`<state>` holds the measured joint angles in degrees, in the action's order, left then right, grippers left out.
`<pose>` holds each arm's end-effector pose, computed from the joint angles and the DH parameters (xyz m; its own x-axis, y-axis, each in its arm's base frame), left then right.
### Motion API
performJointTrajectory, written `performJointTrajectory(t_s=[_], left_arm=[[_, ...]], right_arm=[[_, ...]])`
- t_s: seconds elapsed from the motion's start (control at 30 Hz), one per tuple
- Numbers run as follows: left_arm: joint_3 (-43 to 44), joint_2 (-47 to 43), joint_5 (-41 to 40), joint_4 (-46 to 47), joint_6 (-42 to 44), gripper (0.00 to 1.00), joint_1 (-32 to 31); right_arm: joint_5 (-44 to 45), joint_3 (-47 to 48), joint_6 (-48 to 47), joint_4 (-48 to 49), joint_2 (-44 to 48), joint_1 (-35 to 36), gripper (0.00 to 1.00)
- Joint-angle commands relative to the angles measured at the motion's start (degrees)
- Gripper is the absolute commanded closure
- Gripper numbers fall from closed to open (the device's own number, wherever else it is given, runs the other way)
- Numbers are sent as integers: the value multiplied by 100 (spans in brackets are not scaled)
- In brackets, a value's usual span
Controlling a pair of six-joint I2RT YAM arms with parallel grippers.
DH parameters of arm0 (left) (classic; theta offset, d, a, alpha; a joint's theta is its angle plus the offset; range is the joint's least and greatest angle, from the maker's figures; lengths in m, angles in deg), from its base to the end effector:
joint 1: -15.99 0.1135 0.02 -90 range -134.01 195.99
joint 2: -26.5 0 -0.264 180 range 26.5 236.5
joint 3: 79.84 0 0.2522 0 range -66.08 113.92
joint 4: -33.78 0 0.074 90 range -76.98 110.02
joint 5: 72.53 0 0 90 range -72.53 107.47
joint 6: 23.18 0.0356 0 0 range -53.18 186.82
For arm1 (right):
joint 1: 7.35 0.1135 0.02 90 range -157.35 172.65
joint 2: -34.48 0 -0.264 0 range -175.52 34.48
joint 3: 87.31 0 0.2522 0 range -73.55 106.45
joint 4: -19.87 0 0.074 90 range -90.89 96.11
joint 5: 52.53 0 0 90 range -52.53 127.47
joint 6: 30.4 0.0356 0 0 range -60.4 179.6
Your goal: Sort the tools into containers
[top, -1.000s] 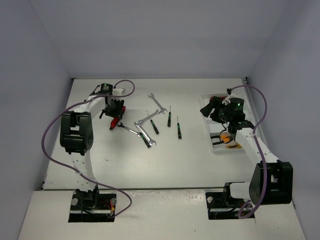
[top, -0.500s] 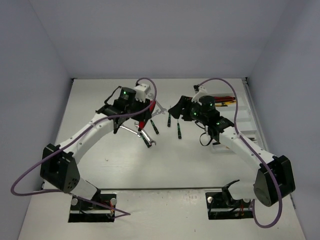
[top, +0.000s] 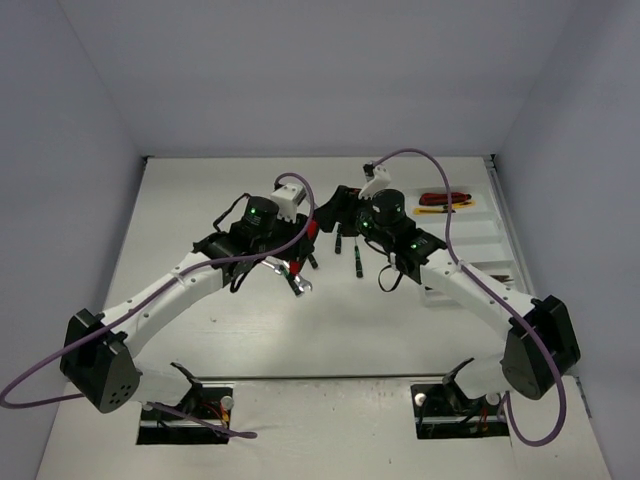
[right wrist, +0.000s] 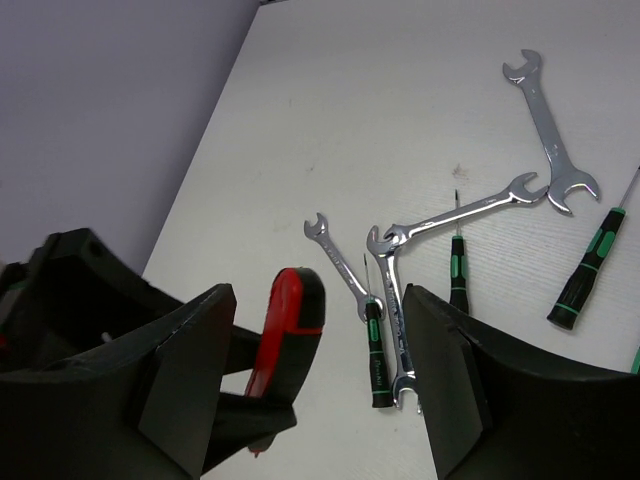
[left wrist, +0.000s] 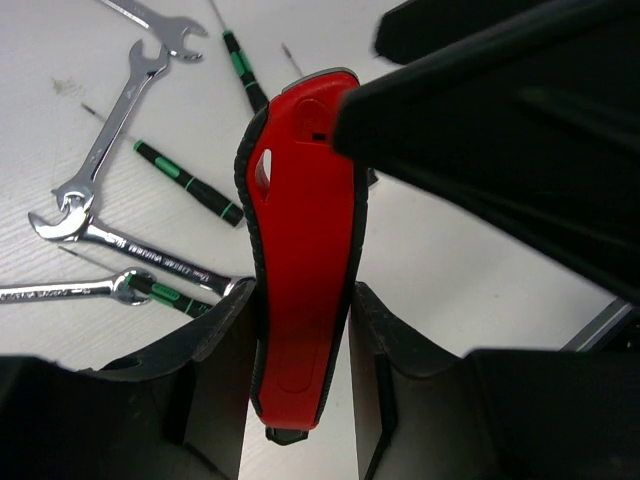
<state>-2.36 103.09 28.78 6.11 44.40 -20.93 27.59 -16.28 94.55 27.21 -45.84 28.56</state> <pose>0.2422 -0.1907 0.3251 -0.6110 -0.0087 -0.7916 0.5365 0.7307 -0.4222 0.2665 0.2006 0.3293 -0.4332 0.3831 -0.8158 -0.5717 0.5830 0.5773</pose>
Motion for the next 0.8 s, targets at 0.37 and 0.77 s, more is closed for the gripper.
performJointTrajectory(t_s=[0.37,0.77], left_arm=[[149,-9,-129,855,18,100,-62],[800,-2,-1443,-222,22,32,170]], right_arm=[[82,293,-27,627,-481,303,81],[248,258,-131,621,-229,-843,100]])
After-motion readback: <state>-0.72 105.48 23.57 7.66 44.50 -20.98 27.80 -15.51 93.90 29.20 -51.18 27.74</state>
